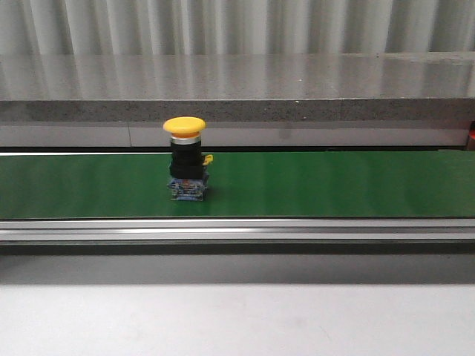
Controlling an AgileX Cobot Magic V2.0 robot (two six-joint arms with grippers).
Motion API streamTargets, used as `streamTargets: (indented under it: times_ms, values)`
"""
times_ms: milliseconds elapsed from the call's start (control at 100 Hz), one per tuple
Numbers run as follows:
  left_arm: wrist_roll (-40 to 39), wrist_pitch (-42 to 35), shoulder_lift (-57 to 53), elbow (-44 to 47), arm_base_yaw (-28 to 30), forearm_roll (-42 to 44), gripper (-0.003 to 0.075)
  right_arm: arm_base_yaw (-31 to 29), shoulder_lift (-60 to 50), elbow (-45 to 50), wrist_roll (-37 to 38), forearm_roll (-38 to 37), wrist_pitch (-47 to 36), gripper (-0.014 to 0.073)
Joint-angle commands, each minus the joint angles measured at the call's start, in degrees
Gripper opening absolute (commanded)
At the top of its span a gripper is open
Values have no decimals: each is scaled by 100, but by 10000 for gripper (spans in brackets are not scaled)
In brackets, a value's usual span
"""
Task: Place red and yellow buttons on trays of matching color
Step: 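Grasp a red button with the left gripper and set it on the belt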
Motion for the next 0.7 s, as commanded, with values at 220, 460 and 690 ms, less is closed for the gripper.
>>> streamTargets:
  times_ms: [220, 460, 690]
  values:
    - [179, -335, -130, -189, -37, -359, 498, -4, 48, -140, -63, 15, -375, -66]
    - [643, -982, -1050, -82, -380, -484, 395, -4, 48, -140, -63, 15, -375, -66]
    - [1142, -2211, -2493, 878, -1265, -471, -17, -4, 48, -140, -63, 15, -424, -66]
